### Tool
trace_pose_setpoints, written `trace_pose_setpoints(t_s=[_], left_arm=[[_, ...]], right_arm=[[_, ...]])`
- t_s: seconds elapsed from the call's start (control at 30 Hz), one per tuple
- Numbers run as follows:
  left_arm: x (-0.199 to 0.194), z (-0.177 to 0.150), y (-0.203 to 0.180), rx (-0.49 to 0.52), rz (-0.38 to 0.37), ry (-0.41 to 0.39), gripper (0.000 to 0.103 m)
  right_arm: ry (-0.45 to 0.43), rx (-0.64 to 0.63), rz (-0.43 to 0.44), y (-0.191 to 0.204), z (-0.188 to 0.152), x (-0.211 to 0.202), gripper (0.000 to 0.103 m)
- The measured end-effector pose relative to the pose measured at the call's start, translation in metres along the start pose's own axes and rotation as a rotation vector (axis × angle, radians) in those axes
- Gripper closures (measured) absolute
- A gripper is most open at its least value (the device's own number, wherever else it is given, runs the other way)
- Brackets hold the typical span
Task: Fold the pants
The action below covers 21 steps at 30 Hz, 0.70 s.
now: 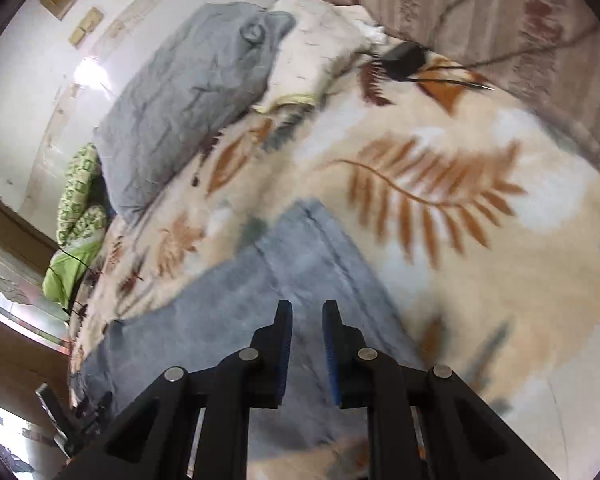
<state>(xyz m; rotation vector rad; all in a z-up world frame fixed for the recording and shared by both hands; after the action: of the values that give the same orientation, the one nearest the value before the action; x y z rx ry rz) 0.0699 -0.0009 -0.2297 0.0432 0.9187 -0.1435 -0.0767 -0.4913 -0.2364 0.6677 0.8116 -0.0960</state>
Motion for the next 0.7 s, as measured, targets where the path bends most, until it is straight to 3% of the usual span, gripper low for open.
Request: trace_pose_setpoints(t_s=[0.2, 0.37, 0.57, 0.7], left_arm=[[0.0, 0.0, 0.0, -0.003, -0.002, -0.002, 0.0], [0.0, -0.001, 0.0, -0.006, -0.004, -0.01, 0.0], [0.0, -0.001, -0.001, -0.006, -0.002, -0.017, 0.0], [-0.001, 0.007, -0.005, -0.018, 0.034, 0.051, 0.0]], right_arm=[[0.007, 0.039, -0.005, 0.009, 0.035, 0.045, 0.085], [0.097, 0.037, -0.07, 0.002, 0.041, 0.088, 0.084], [0.037, 0.027, -0.069, 0.002, 0.038, 0.062, 0.085], [0.035, 0.029, -0.031, 0.005, 0.023, 0.045, 0.085]])
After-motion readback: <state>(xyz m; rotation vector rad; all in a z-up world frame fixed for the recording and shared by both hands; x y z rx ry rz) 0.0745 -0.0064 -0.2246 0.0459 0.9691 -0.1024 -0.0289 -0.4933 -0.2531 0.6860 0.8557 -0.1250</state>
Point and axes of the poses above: each gripper's, at about its wrist camera, not at the fingertips, and x roughly the way its jaws point, y to its left, z to its top, the point moved 2 cm from there along x, roughly the way its jaws point, and after that the axes turned 11 degrees about -x, right-handed, at the moved point
